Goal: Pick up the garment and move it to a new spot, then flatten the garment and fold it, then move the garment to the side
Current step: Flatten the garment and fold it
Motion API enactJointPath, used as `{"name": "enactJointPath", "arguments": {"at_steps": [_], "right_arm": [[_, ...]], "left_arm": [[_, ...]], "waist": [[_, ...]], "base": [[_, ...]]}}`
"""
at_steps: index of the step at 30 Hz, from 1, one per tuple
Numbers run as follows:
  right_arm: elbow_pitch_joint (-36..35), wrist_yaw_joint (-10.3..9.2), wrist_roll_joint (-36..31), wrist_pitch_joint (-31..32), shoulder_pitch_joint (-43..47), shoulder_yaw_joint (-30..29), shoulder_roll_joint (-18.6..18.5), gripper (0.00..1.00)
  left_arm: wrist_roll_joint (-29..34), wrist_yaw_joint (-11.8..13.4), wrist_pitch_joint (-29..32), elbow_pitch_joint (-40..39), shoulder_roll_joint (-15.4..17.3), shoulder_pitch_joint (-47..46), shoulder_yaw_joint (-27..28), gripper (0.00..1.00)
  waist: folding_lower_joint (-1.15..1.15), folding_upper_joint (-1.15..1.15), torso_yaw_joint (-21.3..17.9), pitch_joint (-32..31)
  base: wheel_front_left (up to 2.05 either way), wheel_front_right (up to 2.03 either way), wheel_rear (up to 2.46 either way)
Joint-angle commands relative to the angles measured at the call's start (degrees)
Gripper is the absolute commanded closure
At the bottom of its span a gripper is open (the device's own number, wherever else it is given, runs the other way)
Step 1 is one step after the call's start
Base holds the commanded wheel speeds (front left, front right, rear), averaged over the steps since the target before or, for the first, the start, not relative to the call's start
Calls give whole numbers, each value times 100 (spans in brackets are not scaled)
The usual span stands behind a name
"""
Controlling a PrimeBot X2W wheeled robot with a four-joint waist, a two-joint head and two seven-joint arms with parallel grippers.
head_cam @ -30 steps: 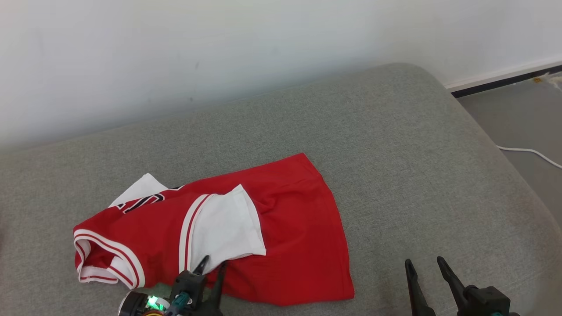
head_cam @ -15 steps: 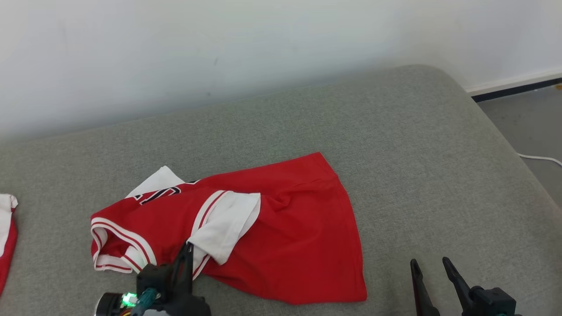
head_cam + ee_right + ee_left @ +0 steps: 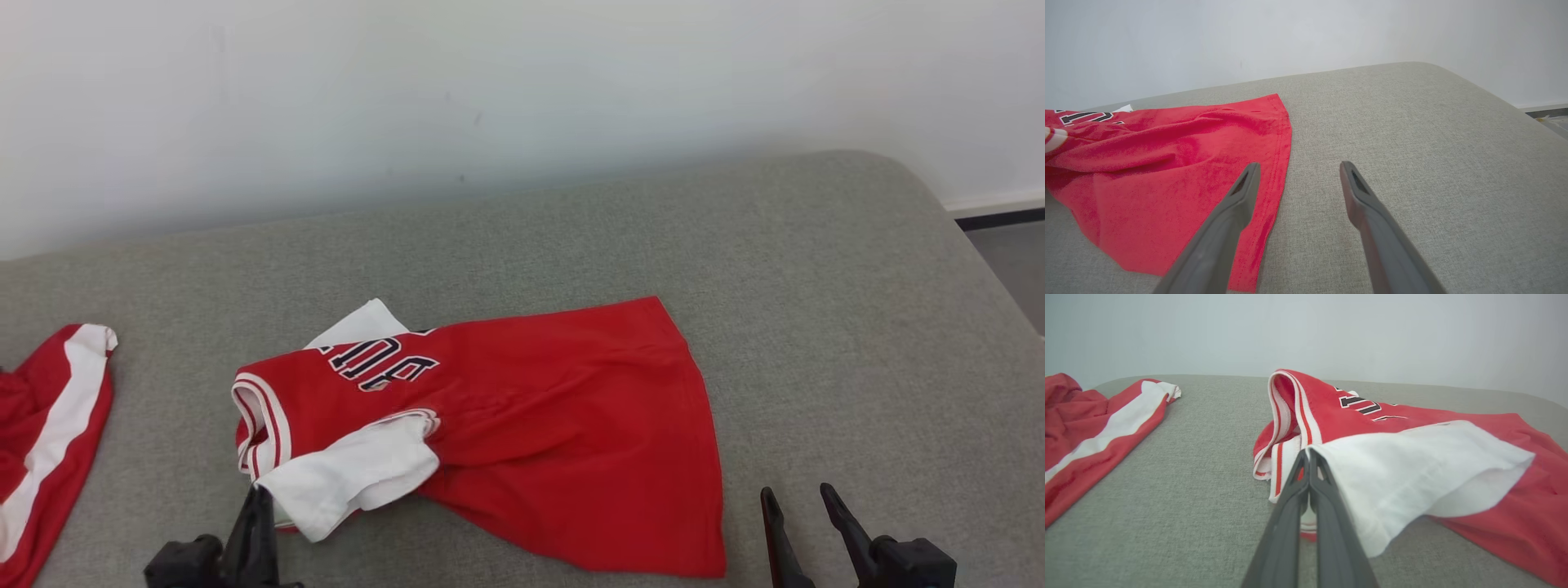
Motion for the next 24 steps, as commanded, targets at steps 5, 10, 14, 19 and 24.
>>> {"name": "enactJointPath", "arguments": {"at_steps": [5,10,14,19,24], "right_arm": [[-28,-13,-26,33,77,30,4,0],[-55,-13,-42,82,91,67,3,0],[-97,-13,-66,102,109,38,3,0],[-149,-13,-115,132,169,-86,3,0],[-241,-13,-170,169,184,-233,3,0]], "left_arm": [[125,29,90,-39,202,134,-6,100],[347,27,305,124,304,133,-253,0],[378,86,292,274,355,207,-286,0],[189,206,77,129,268,372,-73,0],[72,168,-19,-565,65,701,172,0]], "waist": [[0,0,109,-135],[0,0,108,-162],[0,0,95,-177],[0,0,132,-213],[0,0,242,-276]], "base": [[0,0,0],[0,0,0],[0,0,0],[0,0,0],[0,0,0]]}}
